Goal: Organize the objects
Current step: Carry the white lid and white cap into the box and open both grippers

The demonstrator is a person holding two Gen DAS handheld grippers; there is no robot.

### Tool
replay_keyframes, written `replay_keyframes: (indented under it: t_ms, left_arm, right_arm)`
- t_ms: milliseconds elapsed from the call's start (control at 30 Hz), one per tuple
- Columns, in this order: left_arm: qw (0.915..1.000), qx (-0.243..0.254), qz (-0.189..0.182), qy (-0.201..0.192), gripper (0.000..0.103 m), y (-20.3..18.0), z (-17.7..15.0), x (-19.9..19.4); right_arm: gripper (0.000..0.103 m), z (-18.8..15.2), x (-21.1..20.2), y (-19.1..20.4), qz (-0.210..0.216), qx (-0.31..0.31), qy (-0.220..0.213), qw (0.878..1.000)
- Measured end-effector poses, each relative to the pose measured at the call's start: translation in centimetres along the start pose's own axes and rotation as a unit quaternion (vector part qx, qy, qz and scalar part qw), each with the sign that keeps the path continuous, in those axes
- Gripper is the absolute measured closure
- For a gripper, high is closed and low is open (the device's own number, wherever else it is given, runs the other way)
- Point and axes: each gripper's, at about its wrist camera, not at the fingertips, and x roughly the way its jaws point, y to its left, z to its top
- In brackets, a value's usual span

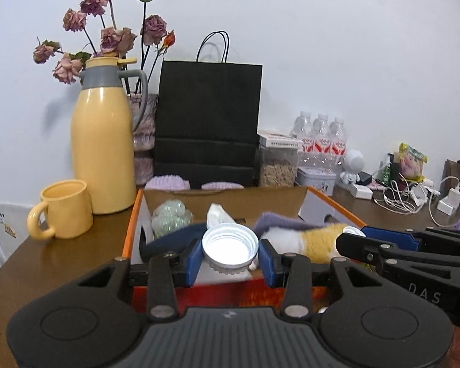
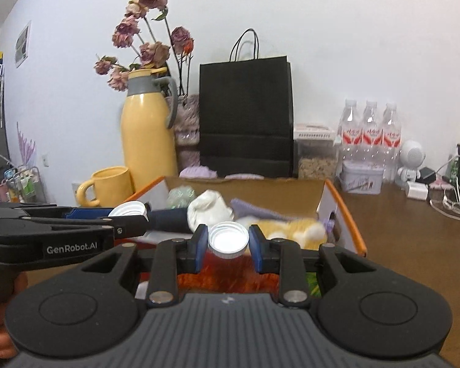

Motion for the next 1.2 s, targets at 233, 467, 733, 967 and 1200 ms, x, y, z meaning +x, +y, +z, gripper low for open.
replay_keyframes:
  t_ms: [233, 467, 733, 967, 1200]
  left_arm:
    - [1.0000, -0.004, 0.008, -0.001, 0.065, 0.4, 2.0, 3.4]
    - [0.9999, -0.002, 0.013, 0.003, 0.065, 1.1, 3.2, 7.2]
    - [0.9998, -0.003, 0.010, 0.019, 0.064, 1.8, 4.1, 11.1]
    - [0.9992, 0.012, 0.036, 0.014, 0.006, 2.4, 4.1, 12.1]
    - [0.9989, 0.004, 0.045, 0.009, 0.000, 3.1, 4.0, 12.0]
  right_arm:
    - [0.074, 1.4, 3.6, -1.0, -0.012, -0.003, 0.001, 1.000]
    - [0.074, 2.3, 7.4, -1.6, -0.018, -0.009, -0.001, 1.000]
    - [0.073, 2.7, 11.1, -3.3, -0.020, -0.005, 0.015, 1.000]
    - [0.014, 2.4, 12.8, -4.2, -0.033, -0.017, 0.034, 0.999]
    - [0.000, 2.2, 12.5, -4.5, -0.032, -0.018, 0.041, 0.998]
